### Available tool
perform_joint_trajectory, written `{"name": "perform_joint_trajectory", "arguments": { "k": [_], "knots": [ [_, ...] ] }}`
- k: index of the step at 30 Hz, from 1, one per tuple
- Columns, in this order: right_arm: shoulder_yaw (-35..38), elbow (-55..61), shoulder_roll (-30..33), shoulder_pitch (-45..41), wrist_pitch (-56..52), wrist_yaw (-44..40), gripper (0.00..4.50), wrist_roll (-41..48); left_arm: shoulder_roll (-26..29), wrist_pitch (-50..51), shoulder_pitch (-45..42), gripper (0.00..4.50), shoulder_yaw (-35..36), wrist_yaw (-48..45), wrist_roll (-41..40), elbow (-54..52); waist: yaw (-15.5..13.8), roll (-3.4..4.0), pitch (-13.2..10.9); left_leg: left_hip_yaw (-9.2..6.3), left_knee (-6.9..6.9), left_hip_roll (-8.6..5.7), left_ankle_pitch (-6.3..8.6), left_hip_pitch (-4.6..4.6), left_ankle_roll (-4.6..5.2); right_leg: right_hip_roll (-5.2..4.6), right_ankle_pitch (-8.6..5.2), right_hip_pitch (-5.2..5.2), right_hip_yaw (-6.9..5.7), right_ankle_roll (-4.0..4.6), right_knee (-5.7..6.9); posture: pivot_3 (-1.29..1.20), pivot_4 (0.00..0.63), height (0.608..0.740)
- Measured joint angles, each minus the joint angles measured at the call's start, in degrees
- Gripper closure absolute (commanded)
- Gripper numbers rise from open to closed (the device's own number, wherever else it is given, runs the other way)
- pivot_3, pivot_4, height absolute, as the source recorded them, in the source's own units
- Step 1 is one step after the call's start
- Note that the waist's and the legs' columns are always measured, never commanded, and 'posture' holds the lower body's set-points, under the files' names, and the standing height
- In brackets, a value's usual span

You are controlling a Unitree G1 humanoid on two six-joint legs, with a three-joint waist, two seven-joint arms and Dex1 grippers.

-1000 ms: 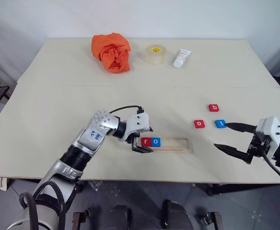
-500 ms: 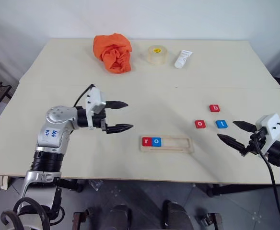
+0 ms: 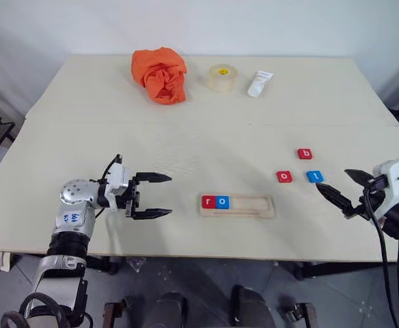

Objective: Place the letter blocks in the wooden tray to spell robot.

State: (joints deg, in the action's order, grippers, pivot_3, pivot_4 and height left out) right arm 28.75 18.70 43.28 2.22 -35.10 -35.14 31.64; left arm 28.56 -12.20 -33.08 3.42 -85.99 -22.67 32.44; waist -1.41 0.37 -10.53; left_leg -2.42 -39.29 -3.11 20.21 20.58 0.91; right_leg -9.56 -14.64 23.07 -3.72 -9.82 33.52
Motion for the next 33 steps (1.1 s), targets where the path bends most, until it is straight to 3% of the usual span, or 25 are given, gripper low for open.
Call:
{"name": "perform_joint_trajectory", "arguments": {
  "k": [20, 25, 33],
  "knots": [
    [1.23, 1.78, -1.17, 0.96, -1.6, 2.99, 0.0, 1.22, -1.36, -2.19, -3.86, 0.01, -1.18, -0.03, -0.29, 5.8, 0.09, 0.0, 0.0, 0.06, 0.0, 0.0, -0.02, -0.03, 0.03, 0.0, 0.01, 0.0, 0.04, -0.02, 0.03, 0.0, 0.15, 0.74],
    [-2.29, -2.32, -1.83, -10.43, -2.79, 6.1, 0.0, 0.95, -1.31, -1.59, -3.16, 0.01, -1.29, -0.02, -0.64, 3.43, 0.94, 0.0, 0.0, 0.08, 0.0, 0.02, -0.05, -0.08, 0.02, 0.0, 0.03, 0.01, 0.09, 0.0, 0.08, 0.0, 0.15, 0.74],
    [-14.19, -21.51, -5.71, -28.22, -1.78, 9.66, 0.0, -7.15, -0.97, -0.03, 0.47, 0.01, -1.76, 0.01, -1.6, -2.19, 1.6, 0.0, 0.0, 0.11, 0.0, 0.0, -0.06, 0.24, 0.01, 0.0, 0.03, 0.45, 0.17, 0.01, 0.15, 0.0, 0.15, 0.74]
  ]
}}
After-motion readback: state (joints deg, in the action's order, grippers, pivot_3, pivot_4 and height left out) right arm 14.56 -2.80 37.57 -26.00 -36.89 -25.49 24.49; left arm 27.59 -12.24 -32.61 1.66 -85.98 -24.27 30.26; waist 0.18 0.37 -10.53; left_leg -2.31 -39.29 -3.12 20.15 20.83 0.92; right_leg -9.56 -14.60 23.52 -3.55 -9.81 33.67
